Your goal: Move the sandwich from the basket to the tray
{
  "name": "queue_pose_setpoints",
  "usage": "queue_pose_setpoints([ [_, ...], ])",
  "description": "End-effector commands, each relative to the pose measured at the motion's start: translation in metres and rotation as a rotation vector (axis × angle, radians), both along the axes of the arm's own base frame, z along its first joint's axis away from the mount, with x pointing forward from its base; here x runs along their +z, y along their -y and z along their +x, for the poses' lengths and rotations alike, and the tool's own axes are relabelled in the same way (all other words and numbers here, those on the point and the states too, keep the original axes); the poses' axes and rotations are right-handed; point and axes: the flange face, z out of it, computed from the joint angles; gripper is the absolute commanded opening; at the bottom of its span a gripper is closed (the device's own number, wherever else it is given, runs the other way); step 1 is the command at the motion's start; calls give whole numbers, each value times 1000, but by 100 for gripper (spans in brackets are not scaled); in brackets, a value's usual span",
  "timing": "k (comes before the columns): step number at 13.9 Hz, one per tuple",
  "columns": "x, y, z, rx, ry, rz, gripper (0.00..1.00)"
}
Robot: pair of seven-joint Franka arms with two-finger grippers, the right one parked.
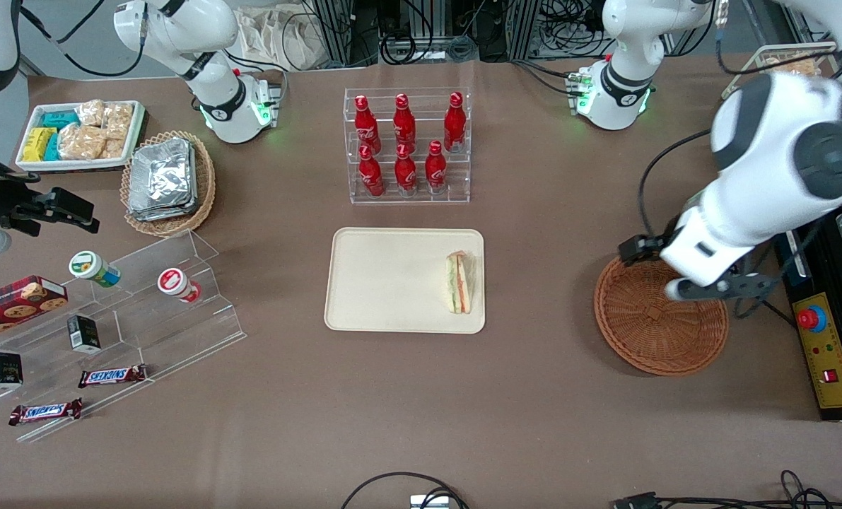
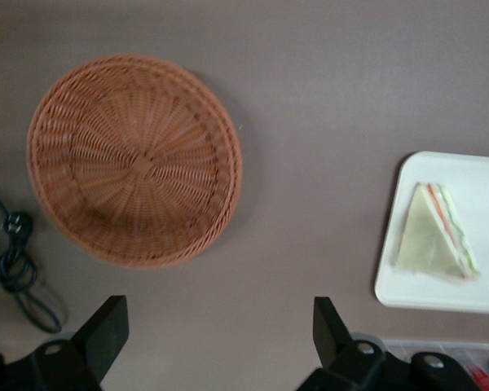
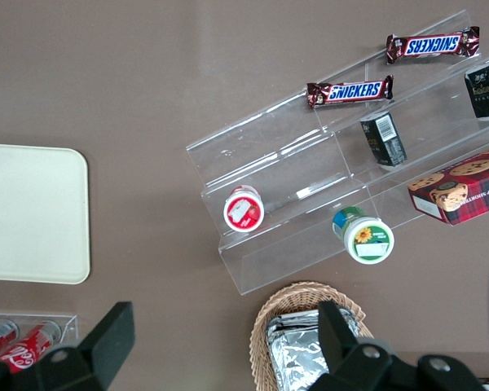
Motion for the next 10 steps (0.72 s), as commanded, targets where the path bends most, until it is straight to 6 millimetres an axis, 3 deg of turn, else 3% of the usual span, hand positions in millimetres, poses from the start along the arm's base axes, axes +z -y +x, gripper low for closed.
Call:
queue_pose_setpoints([
  [1, 30, -35, -25, 22, 21, -28, 100],
  [3, 42, -36, -47, 16, 40, 8, 100],
  [5, 37, -39, -67, 17, 50, 47, 100],
  [10, 62, -50, -77, -22, 134, 76, 100],
])
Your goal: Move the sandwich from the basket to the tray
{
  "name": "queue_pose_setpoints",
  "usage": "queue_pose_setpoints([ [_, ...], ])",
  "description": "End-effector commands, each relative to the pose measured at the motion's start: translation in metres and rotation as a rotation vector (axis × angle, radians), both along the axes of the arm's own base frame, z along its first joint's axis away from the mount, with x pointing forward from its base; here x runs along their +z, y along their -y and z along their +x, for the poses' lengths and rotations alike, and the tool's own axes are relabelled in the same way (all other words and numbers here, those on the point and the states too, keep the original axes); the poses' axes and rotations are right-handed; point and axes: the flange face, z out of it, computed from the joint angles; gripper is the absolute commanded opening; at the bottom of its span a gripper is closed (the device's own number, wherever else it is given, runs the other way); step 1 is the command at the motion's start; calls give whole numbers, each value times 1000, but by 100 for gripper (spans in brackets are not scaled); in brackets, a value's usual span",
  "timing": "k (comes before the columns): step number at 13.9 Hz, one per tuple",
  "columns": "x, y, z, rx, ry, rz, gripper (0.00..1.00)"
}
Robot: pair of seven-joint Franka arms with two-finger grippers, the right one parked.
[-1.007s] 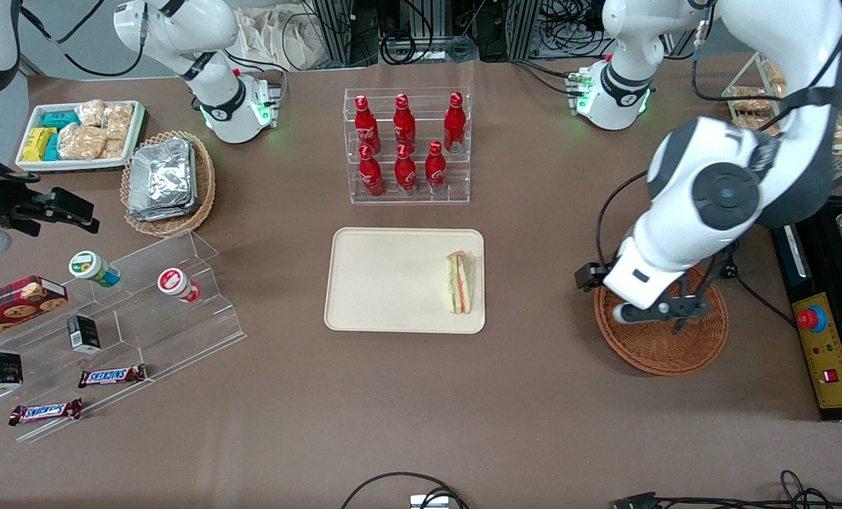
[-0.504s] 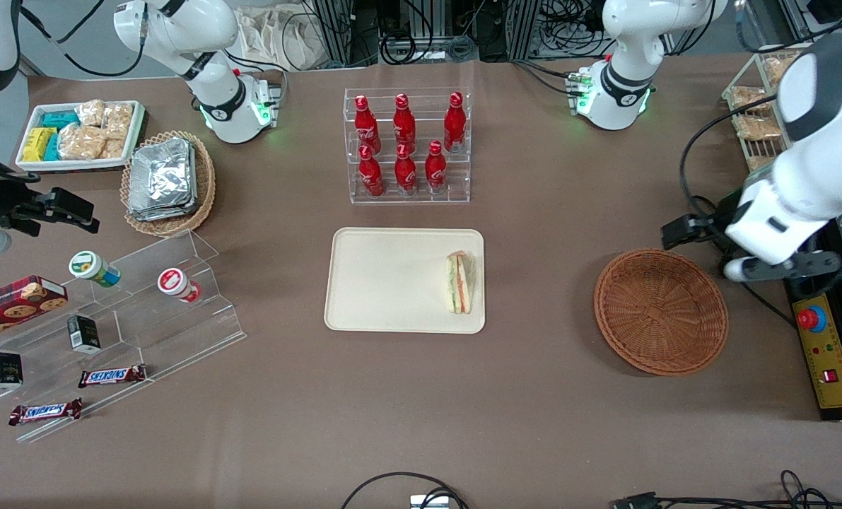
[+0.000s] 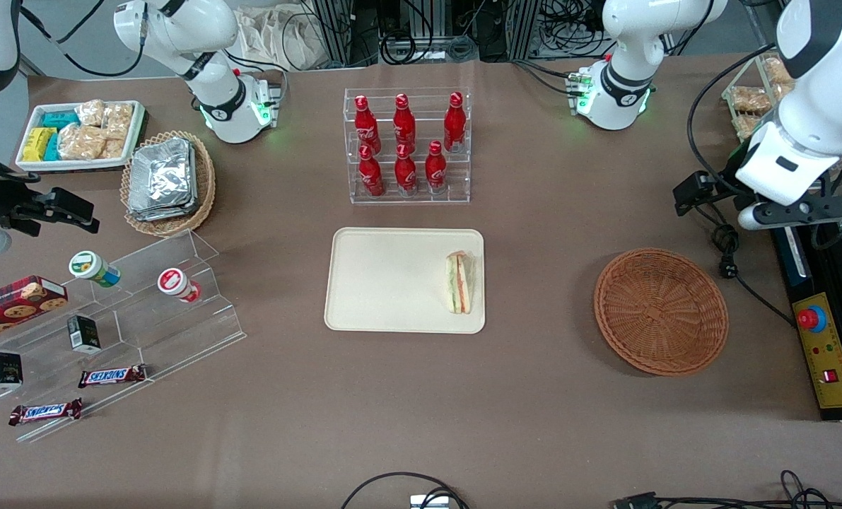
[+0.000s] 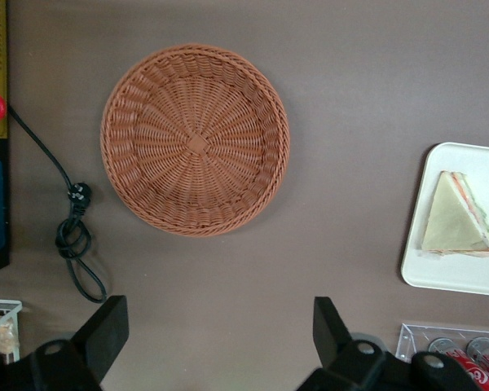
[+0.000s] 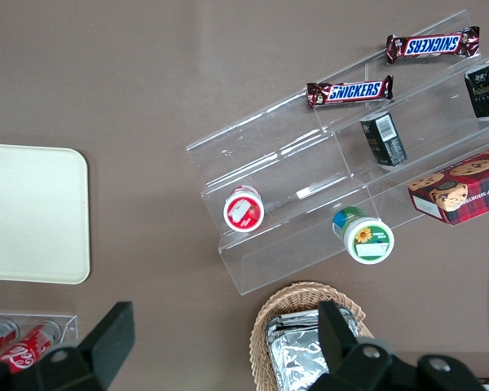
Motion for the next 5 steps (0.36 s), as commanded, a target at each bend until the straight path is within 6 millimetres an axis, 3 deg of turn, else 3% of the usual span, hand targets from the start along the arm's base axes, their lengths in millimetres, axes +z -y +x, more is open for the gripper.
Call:
queue_pose_setpoints([
  [1, 11, -11, -8, -52, 37, 37, 100],
  [5, 11, -22, -7, -30, 40, 49, 100],
])
